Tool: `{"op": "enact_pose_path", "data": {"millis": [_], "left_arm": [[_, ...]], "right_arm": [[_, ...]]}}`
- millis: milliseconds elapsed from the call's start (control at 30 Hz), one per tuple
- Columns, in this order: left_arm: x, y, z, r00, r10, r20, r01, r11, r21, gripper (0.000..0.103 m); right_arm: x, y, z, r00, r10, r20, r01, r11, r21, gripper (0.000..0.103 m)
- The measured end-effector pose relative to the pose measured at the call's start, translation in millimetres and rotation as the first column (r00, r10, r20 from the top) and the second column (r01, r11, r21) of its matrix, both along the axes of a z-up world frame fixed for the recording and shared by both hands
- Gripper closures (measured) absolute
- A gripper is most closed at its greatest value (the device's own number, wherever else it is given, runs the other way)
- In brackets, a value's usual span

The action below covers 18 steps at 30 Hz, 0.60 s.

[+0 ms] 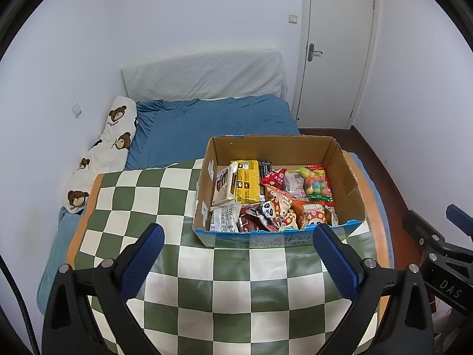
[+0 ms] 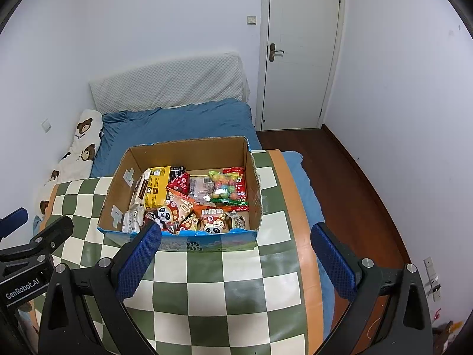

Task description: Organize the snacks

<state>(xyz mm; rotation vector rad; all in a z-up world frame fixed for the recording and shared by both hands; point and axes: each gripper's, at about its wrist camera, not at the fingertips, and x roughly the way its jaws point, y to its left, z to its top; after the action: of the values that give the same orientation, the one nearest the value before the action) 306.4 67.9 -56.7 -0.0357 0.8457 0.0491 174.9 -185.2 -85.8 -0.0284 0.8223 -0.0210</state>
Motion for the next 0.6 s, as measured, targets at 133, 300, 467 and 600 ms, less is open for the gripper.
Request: {"op": "enact_pose_path", "data": {"millis": [133,300,467,600], "left_arm": [[-1.7,-1.0,2.5,1.000,-0.008,0.007,0.008,1.000,0.002,0.000],[-2.9,-1.3,3.3,1.000,-0.013,0.013,0.013,1.000,0.005,0.000],[-3.2,-1.7,4.0,1.000,-0.016,0.016,0.016,1.000,0.004,0.000],[-2.6,-2.2,5.0,1.000,-0.019,0.018,0.019,1.000,0.006,0.000]], "right_arm": [[0.6,-0.6,0.3,1.000,0.000,0.002,0.000,1.000,0.002,0.000],[-1.4,-1.2,2.7,1.000,-0.001,0.008,0.001,1.000,0.004,0.000],[-2.4,-1.3,3.8,1.000,-0.002,0.009,0.002,1.000,0.005,0.000],[-1.9,-1.4,4.7,1.000,-0.005,0.010,0.004,1.000,0.007,0.000]]}}
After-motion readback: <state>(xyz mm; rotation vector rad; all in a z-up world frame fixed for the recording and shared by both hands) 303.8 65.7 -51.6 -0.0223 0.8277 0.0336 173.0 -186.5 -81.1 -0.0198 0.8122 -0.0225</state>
